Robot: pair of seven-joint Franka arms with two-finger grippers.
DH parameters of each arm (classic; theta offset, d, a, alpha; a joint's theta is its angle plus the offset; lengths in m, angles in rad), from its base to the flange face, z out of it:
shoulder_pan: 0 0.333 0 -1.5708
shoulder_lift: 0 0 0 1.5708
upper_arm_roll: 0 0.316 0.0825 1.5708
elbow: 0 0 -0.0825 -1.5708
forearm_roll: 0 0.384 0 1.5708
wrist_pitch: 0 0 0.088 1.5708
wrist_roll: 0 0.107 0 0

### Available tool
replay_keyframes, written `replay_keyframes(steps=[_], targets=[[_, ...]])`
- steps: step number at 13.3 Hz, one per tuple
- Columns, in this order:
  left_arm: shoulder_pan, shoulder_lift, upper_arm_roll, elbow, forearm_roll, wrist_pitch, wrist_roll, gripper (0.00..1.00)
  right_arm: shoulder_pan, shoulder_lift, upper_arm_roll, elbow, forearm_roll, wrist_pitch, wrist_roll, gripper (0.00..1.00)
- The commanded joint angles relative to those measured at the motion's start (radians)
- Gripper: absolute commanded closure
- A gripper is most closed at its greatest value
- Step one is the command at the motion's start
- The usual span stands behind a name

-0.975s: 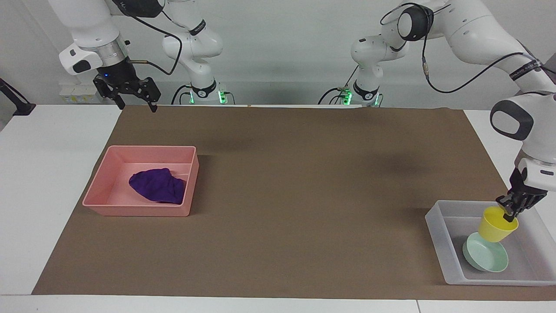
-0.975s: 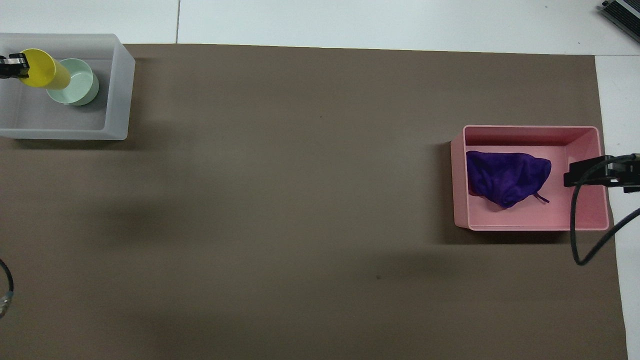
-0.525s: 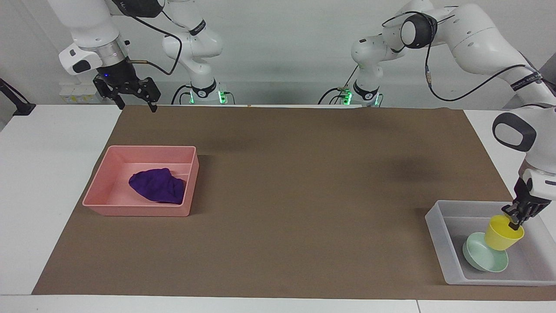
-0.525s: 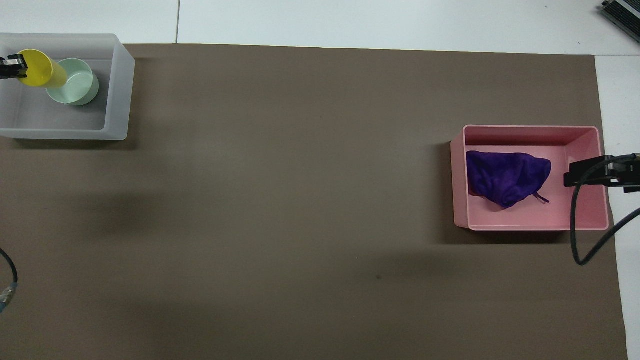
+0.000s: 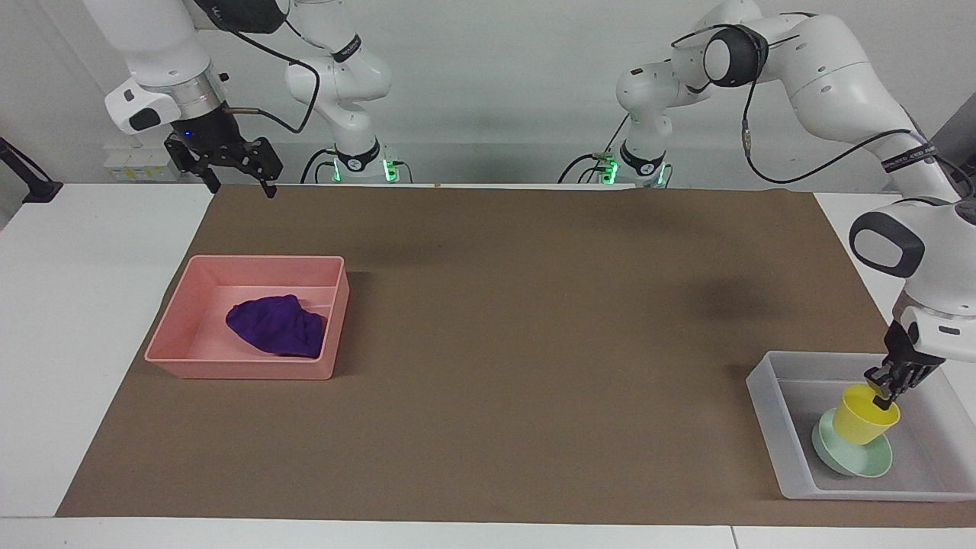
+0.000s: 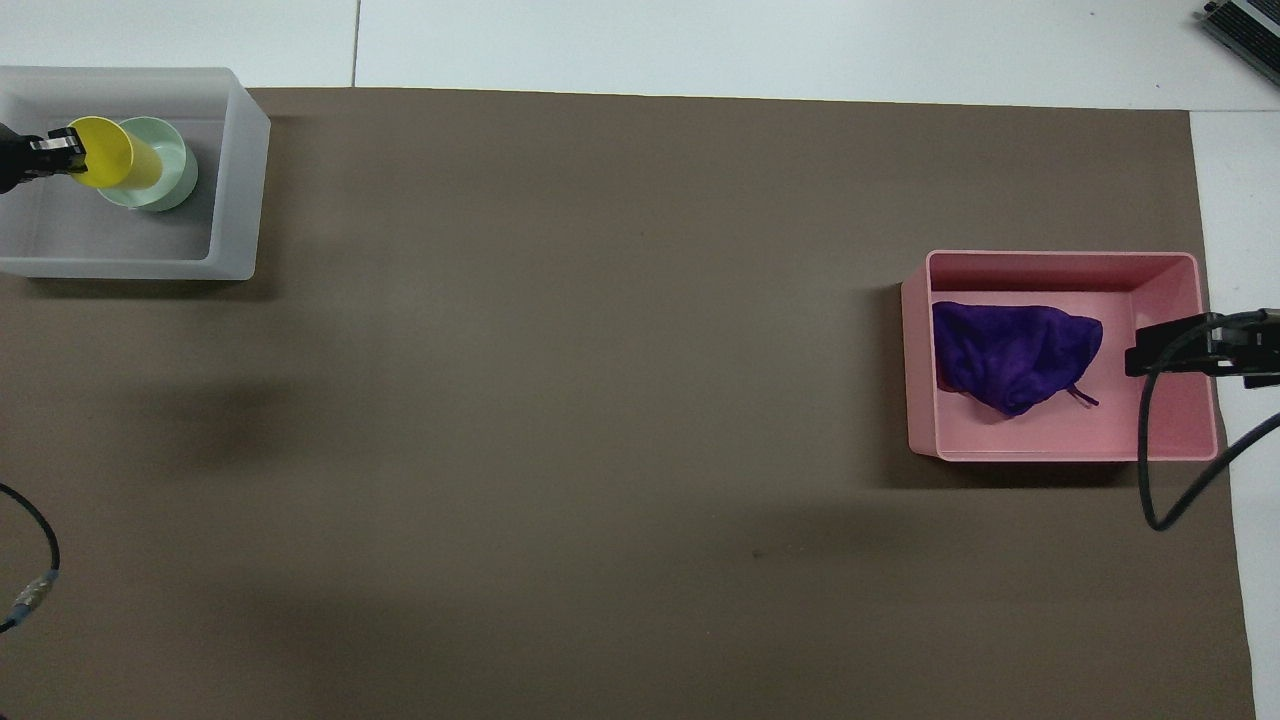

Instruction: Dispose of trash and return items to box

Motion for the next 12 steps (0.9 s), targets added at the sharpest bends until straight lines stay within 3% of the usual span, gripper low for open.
replay_keyframes(steps=[1, 3, 5, 6, 9, 12], targets=[[0.014, -0.042, -0.006, -0.073, -0.017, 0.043, 0.015, 1.0, -0.004, -0.012, -0.003, -0.019, 0.004, 0.004, 0.005, 0.0], [0.014, -0.063, -0.006, -0.152, -0.017, 0.104, 0.017, 1.0, -0.004, -0.012, -0.003, -0.019, 0.004, 0.004, 0.007, 0.0], [0.011, -0.071, -0.006, -0.168, -0.015, 0.107, 0.021, 1.0, -0.004, -0.013, -0.003, -0.019, 0.004, 0.003, 0.005, 0.0], [0.011, -0.073, -0.006, -0.163, -0.014, 0.086, 0.023, 0.94, -0.004, -0.013, -0.003, -0.019, 0.004, 0.003, 0.004, 0.0], [0.013, -0.09, -0.006, -0.16, -0.014, 0.025, 0.122, 0.64, -0.006, -0.013, -0.005, -0.019, 0.004, 0.001, 0.004, 0.0], [-0.004, -0.126, -0.004, -0.162, -0.014, -0.028, 0.17, 0.2, -0.006, -0.013, -0.005, -0.019, 0.004, 0.0, 0.002, 0.0]])
